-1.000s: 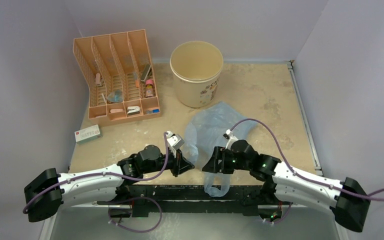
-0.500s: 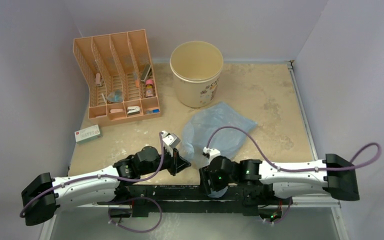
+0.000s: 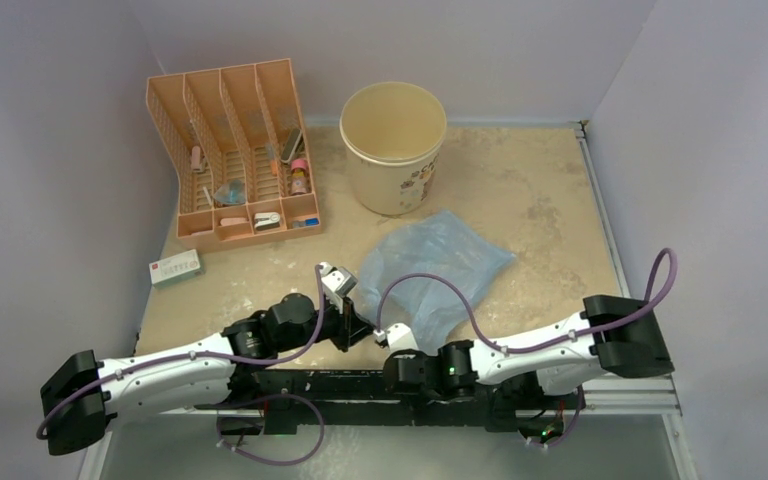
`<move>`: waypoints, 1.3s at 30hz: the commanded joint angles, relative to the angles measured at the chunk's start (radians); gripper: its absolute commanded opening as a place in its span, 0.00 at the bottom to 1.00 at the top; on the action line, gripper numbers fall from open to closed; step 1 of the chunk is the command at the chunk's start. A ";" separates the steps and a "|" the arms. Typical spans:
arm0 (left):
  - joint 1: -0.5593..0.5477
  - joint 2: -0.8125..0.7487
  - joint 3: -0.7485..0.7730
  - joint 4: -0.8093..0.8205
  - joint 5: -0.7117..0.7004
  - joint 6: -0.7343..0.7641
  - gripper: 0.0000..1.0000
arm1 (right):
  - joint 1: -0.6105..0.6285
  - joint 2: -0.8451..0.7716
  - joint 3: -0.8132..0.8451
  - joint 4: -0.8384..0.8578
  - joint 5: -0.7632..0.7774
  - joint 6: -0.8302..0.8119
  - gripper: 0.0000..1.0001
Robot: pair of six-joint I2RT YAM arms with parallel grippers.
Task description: Put the trash bags into the trash bin
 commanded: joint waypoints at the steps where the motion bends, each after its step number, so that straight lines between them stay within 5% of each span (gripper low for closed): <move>1: -0.002 -0.016 0.006 0.015 -0.015 -0.021 0.00 | 0.019 0.053 0.065 -0.023 0.081 0.002 0.30; 5: -0.002 -0.028 0.018 -0.014 -0.022 -0.023 0.00 | 0.018 -0.012 0.077 -0.009 0.134 0.061 0.12; 9: -0.002 -0.067 0.015 -0.054 -0.061 -0.047 0.00 | -0.052 -0.238 -0.013 0.170 0.192 0.057 0.00; 13: -0.002 -0.112 -0.009 -0.054 -0.112 -0.076 0.00 | -0.351 -0.558 -0.174 0.513 -0.087 -0.020 0.00; 17: -0.002 -0.133 -0.026 -0.012 -0.087 -0.074 0.00 | -0.525 -0.720 -0.275 0.781 -0.252 0.004 0.00; 23: -0.002 -0.103 -0.132 0.343 0.091 -0.097 0.00 | -0.649 -0.647 -0.354 1.084 -0.385 0.195 0.00; 29: -0.002 -0.010 -0.259 0.793 0.093 -0.164 0.22 | -0.654 -0.439 -0.373 1.359 -0.484 0.282 0.00; 33: -0.001 0.072 -0.220 0.829 0.145 -0.147 0.36 | -0.654 -0.374 -0.331 1.353 -0.519 0.271 0.00; 39: -0.001 0.146 -0.207 0.922 0.166 -0.143 0.41 | -0.654 -0.367 -0.355 1.339 -0.495 0.279 0.00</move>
